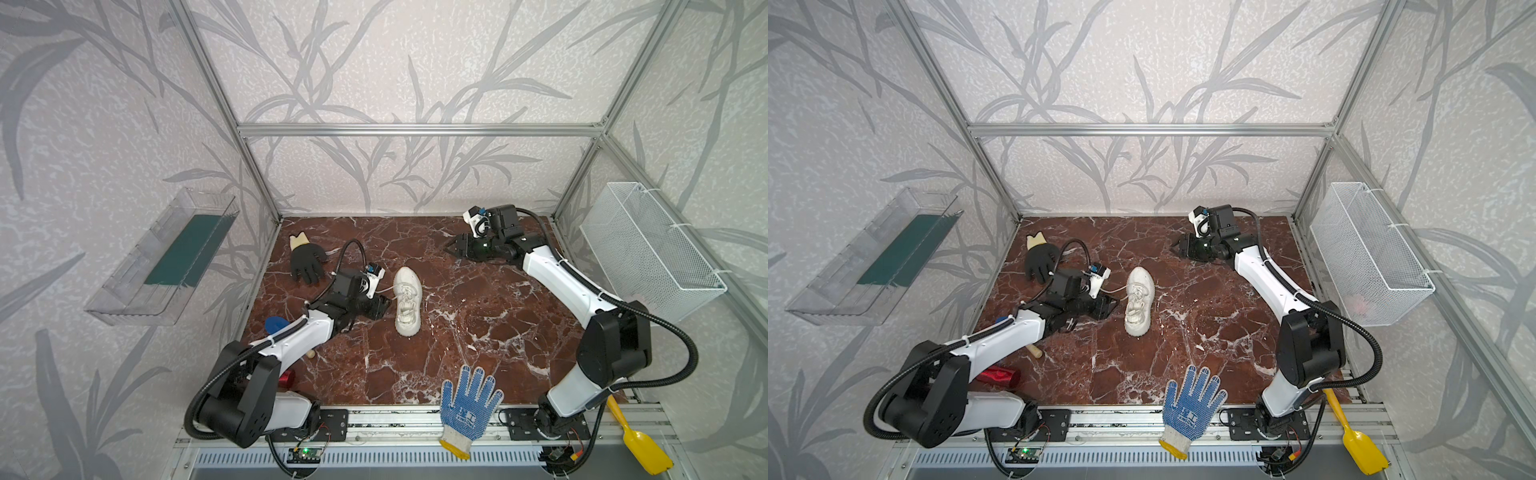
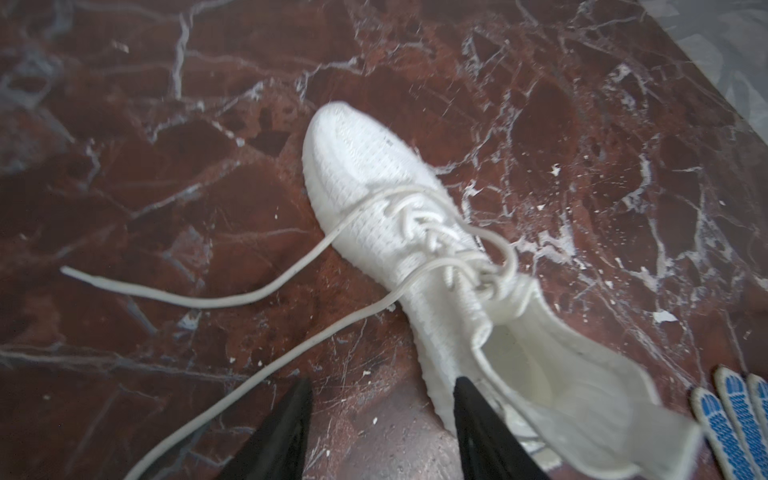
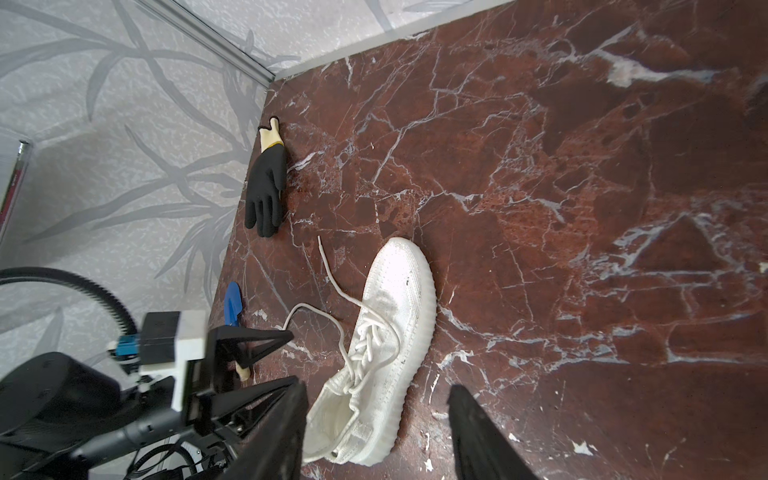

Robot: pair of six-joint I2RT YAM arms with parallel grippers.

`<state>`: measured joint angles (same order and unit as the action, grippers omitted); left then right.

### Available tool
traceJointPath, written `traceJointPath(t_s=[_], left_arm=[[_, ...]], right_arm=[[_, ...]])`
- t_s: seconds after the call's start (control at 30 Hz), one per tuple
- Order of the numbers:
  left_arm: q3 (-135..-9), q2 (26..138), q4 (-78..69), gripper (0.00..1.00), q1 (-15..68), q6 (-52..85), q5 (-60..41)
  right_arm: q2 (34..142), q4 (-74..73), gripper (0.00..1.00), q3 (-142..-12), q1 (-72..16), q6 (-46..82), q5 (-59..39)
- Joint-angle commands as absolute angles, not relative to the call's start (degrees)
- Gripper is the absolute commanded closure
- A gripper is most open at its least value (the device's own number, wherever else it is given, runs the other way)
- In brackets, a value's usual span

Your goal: Tie the shoes

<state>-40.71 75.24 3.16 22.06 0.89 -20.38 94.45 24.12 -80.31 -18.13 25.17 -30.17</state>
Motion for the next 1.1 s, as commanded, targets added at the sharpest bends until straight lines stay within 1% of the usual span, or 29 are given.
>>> traceJointPath(t_s=[0.0, 0.1, 0.2, 0.27, 0.4, 0.53, 0.67, 0.8, 0.9, 1.07], left_arm=[[-46.1, 71.6, 18.7, 0.43, 21.9, -9.9, -17.9], [-48.2, 72.6, 25.3, 0.44, 21.9, -22.0, -18.1], [-48.3, 74.9, 28.1, 0.47, 21.8, -31.5, -17.7], [-47.0, 76.3, 25.7, 0.48, 21.9, -35.4, -16.3], [-44.7, 77.9, 19.9, 0.51, 21.5, -41.2, -18.3], [-45.8, 81.2, 18.5, 0.52, 19.9, -44.0, -21.1], [-51.0, 86.5, 23.3, 0.54, 17.5, -45.7, -25.8], [-54.6, 90.7, 24.9, 0.55, 17.2, -47.3, -27.2], [-57.0, 93.5, 25.9, 0.53, 17.2, -48.9, -29.6], [-61.6, 98.6, 29.0, 0.54, 17.3, -49.9, -29.5]], right_arm=[[91.6, 23.0, 0.45, -78.4, -17.3, 23.9, -32.6], [91.2, 22.9, 0.45, -77.2, -16.5, 23.8, -33.2], [90.7, 22.6, 0.45, -75.9, -15.8, 23.5, -33.6], [90.5, 22.9, 0.45, -75.4, -15.3, 23.1, -33.9], [90.4, 24.8, 0.45, -75.1, -14.3, 21.3, -34.0], [89.9, 25.9, 0.45, -74.3, -12.8, 20.3, -34.2], [90.2, 26.5, 0.45, -73.9, -11.5, 19.8, -34.4], [90.9, 27.0, 0.45, -74.3, -11.0, 19.3, -34.5], [92.1, 27.9, 0.45, -75.2, -10.6, 18.5, -34.7], [94.1, 29.2, 0.45, -77.3, -10.2, 18.1, -35.3]])
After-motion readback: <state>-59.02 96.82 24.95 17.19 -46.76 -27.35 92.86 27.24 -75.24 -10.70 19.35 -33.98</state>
